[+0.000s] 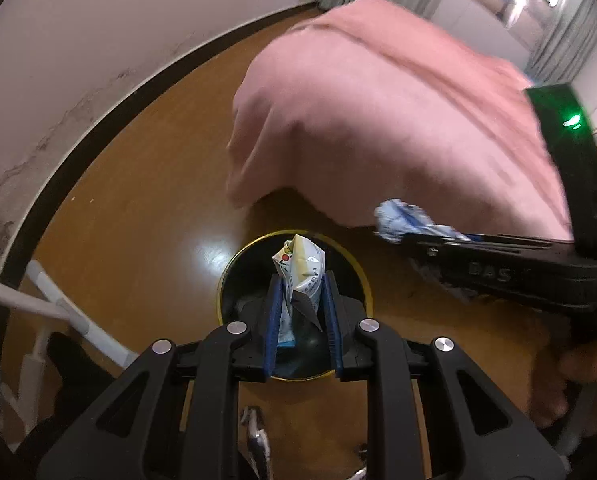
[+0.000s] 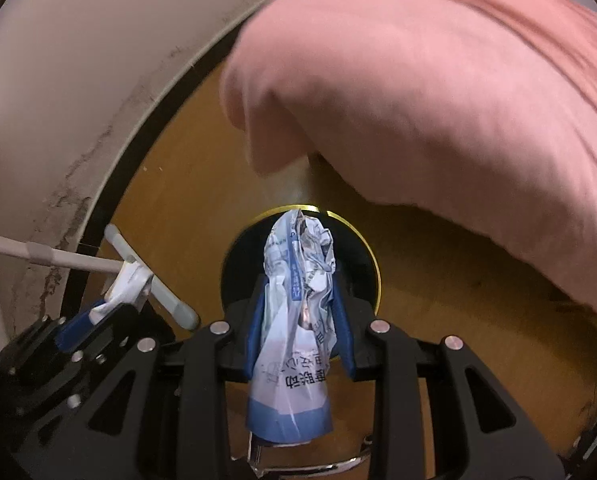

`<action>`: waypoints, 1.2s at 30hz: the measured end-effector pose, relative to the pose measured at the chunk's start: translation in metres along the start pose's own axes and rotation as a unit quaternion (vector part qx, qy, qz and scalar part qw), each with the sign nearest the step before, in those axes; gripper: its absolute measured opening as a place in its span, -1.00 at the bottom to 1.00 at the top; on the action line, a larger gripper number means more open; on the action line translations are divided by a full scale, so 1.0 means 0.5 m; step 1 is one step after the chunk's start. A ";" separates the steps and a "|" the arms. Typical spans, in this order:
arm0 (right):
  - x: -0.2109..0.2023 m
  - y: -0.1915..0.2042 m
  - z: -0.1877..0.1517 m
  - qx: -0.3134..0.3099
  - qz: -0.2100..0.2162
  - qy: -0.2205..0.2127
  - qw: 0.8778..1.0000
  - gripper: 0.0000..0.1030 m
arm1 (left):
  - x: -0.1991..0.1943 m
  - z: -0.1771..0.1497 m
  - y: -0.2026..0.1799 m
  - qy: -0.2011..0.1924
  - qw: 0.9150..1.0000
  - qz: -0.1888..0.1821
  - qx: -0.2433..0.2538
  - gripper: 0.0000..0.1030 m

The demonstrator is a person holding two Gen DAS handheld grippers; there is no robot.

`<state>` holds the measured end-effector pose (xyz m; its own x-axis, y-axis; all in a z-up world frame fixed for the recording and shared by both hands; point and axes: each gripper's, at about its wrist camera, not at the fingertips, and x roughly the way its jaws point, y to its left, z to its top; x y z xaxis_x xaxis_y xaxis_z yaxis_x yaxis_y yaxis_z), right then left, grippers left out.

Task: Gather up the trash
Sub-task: 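Carry both items over the bin and open both tools to drop them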

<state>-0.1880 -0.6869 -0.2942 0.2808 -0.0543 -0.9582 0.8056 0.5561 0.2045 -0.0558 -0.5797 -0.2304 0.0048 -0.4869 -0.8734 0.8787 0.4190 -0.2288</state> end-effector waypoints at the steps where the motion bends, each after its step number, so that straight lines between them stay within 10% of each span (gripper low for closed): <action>1: 0.009 -0.004 -0.001 0.003 0.000 0.006 1.000 -0.40 | 0.018 -0.003 -0.003 0.006 1.000 0.002 0.002 -0.62; 28: 0.022 -0.003 -0.001 0.011 0.009 0.012 1.000 -0.38 | 0.072 -0.038 0.018 0.027 0.999 -0.026 -0.021 -0.12; 36: -0.003 -0.001 0.002 0.013 0.016 -0.011 1.000 0.15 | 0.052 -0.044 0.023 0.016 0.999 -0.027 -0.025 0.11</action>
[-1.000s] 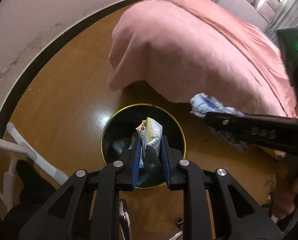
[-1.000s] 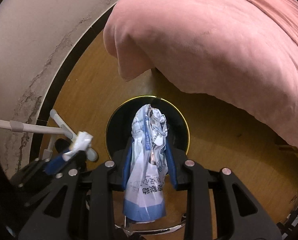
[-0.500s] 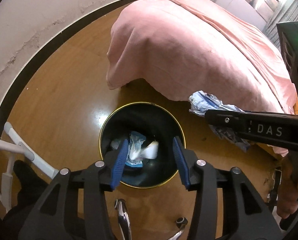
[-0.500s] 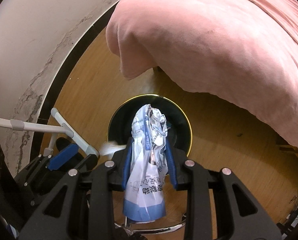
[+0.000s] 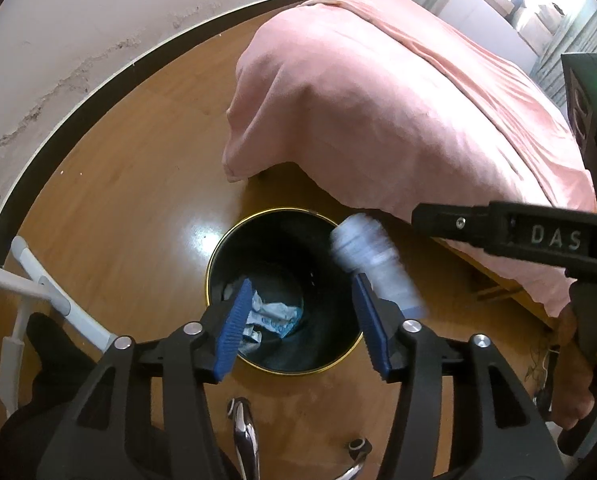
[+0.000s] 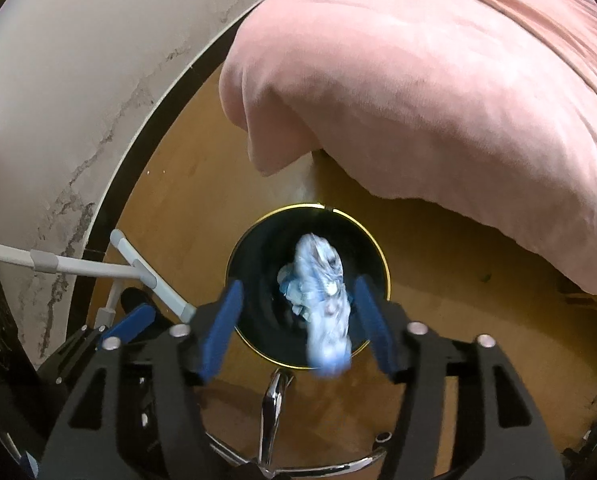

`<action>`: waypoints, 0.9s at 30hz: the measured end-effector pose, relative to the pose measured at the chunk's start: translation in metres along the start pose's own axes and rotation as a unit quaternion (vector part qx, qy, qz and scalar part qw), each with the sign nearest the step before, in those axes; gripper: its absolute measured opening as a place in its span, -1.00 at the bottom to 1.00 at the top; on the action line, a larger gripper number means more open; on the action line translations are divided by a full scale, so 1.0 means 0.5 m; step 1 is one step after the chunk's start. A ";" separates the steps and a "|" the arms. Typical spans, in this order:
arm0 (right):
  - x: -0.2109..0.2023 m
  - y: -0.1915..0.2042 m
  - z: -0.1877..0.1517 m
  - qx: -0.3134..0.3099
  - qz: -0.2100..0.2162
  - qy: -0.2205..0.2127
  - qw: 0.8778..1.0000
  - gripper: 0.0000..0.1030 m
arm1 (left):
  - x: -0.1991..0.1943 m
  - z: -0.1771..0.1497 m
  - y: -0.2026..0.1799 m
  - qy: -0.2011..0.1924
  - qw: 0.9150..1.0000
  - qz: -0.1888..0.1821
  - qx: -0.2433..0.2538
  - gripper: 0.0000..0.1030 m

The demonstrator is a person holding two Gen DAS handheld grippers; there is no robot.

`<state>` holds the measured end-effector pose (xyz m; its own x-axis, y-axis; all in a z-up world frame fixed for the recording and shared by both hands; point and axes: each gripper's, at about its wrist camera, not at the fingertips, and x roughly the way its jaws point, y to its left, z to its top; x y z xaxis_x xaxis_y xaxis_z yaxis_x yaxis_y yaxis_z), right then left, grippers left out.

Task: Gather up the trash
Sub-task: 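Carry both items over the bin and open both tools to drop them, then swing both tools back toward the desk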

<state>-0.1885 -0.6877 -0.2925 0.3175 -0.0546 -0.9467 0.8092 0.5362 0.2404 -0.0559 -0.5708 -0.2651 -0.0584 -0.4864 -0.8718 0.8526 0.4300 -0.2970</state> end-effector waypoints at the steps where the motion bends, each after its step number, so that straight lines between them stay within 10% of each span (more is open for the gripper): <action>1: -0.005 0.001 0.002 0.000 0.001 -0.004 1.000 0.15 | -0.006 0.000 -0.002 -0.005 1.000 0.001 0.002 0.15; 9: -0.075 0.010 0.013 -0.011 -0.013 -0.049 0.999 0.29 | -0.104 0.016 -0.047 -0.041 0.998 -0.002 0.049 0.55; 16: -0.264 0.072 0.014 -0.045 -0.021 -0.168 0.984 0.45 | -0.343 0.000 -0.084 -0.113 0.987 0.032 0.112 0.69; 27: -0.384 0.513 -0.099 -0.276 0.121 -0.190 0.934 0.50 | -0.757 -0.192 0.189 -0.200 0.955 0.220 0.003 0.78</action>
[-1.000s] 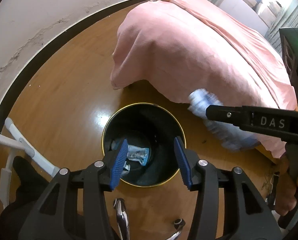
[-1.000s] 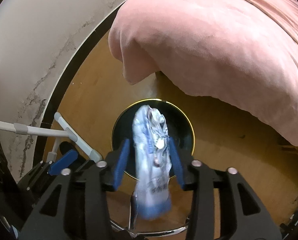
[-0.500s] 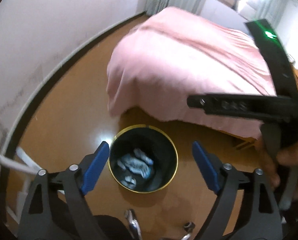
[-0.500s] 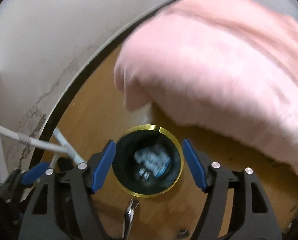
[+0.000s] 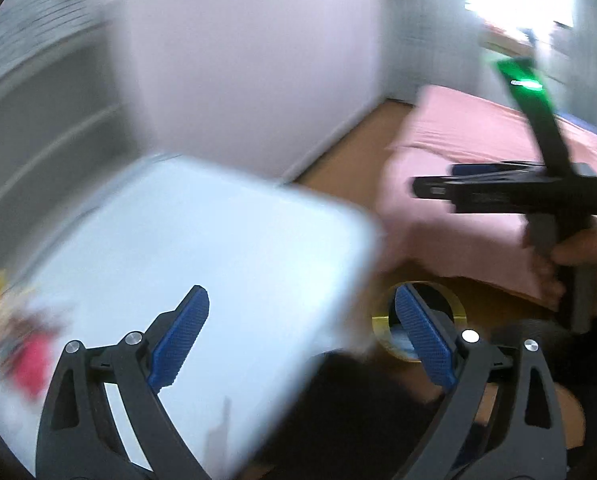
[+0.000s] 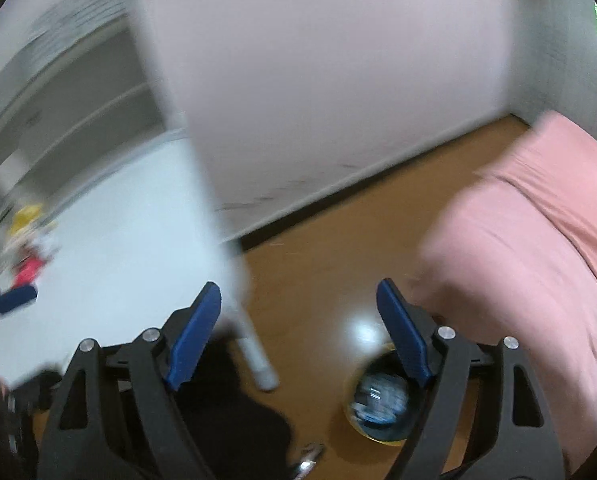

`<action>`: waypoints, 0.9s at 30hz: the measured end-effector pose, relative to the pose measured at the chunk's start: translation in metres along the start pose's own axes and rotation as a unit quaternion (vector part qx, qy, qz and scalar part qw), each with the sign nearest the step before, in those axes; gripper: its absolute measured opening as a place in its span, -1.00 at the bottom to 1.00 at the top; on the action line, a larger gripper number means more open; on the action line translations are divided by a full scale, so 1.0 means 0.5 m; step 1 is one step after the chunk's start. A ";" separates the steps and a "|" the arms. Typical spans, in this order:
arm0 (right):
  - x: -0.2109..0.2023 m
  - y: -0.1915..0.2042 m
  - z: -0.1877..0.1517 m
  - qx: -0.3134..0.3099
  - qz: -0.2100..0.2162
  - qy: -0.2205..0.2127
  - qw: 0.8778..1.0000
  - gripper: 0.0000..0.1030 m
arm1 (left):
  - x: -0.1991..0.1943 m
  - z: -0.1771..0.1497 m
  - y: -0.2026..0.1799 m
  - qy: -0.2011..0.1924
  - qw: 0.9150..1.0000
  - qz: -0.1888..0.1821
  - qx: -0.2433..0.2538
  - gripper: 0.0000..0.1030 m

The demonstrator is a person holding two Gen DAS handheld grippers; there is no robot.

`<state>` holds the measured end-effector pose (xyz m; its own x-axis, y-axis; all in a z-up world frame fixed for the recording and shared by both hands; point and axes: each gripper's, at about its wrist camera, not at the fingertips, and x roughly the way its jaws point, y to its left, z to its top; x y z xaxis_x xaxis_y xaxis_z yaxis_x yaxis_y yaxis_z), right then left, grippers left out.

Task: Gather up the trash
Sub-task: 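Swing both tools back toward the desk, then grasp the white ring with left tool while right tool grasps crumpled white paper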

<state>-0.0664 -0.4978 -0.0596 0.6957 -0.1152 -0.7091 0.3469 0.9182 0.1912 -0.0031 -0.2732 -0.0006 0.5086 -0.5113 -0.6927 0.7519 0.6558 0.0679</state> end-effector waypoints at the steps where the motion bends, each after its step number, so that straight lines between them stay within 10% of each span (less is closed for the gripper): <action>1: 0.009 0.044 0.010 -0.018 0.019 0.003 1.000 0.50 | -0.020 -0.017 0.050 0.002 1.000 0.023 -0.020 0.78; 6: 0.081 0.312 0.065 -0.125 0.139 0.029 0.982 0.50 | -0.108 -0.125 0.275 0.022 0.981 0.155 -0.115 0.78; 12: 0.171 0.577 0.081 -0.223 0.202 0.054 0.952 0.50 | -0.191 -0.255 0.453 0.039 0.947 0.229 -0.224 0.78; 27: 0.323 0.741 0.064 -0.288 0.173 0.094 0.937 0.23 | -0.136 -0.328 0.603 0.076 0.928 0.222 -0.290 0.78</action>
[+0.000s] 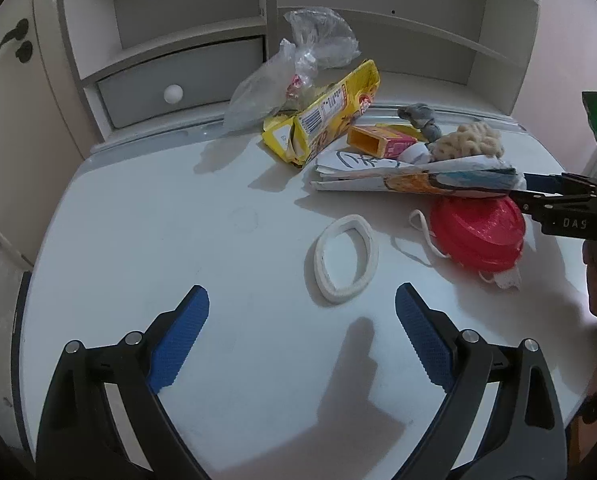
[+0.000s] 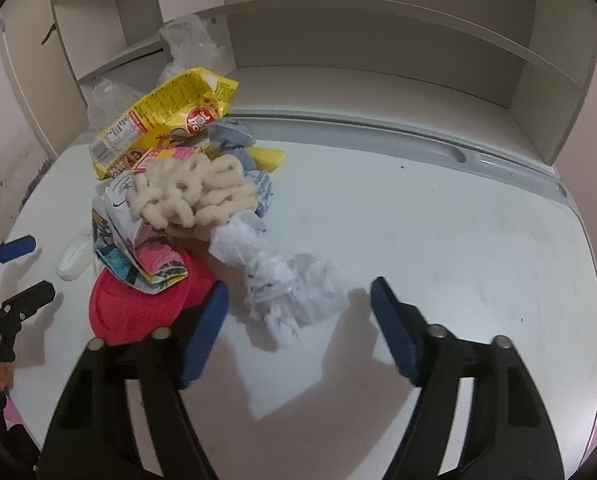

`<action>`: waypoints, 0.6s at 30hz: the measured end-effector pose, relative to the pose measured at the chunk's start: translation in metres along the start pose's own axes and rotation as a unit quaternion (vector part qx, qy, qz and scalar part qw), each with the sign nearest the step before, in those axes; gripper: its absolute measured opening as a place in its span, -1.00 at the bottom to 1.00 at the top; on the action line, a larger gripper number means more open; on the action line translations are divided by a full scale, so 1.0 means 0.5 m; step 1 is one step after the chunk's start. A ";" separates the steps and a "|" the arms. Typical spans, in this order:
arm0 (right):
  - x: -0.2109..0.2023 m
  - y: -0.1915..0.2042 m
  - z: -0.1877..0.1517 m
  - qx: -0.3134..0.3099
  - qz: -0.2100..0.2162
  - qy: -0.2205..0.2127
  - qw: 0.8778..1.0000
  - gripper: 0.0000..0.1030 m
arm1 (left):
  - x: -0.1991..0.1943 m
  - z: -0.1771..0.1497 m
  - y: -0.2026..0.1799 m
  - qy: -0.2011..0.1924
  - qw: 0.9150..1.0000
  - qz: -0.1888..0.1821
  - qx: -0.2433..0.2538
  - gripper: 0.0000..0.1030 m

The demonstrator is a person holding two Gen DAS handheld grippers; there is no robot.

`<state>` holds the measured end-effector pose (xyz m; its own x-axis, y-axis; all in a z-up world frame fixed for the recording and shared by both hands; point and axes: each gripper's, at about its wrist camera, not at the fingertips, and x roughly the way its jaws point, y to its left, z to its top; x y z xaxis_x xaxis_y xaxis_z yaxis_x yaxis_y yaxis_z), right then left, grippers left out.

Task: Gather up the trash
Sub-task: 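Grasp the white ring with left tool while right tool grasps crumpled white paper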

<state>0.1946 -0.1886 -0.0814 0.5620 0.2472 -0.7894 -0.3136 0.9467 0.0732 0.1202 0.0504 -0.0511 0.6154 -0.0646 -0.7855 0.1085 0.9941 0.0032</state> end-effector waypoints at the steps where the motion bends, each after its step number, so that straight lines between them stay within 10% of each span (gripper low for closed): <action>1: 0.004 0.002 0.001 -0.003 -0.002 0.002 1.000 0.03 | 0.003 0.001 -0.002 0.001 1.000 0.000 0.002 0.78; 13: -0.053 -0.020 -0.024 0.004 -0.006 -0.019 1.000 -0.24 | 0.042 0.021 -0.027 0.010 1.000 0.005 0.017 0.76; 18: -0.093 -0.043 -0.061 0.018 -0.011 -0.023 1.000 -0.24 | 0.045 0.024 -0.035 0.011 1.000 0.004 0.021 0.36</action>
<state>0.1520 -0.2267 -0.0649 0.6037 0.2340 -0.7621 -0.2735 0.9587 0.0777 0.1414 0.0305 -0.0612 0.5989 -0.0550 -0.7990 0.1364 0.9901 0.0341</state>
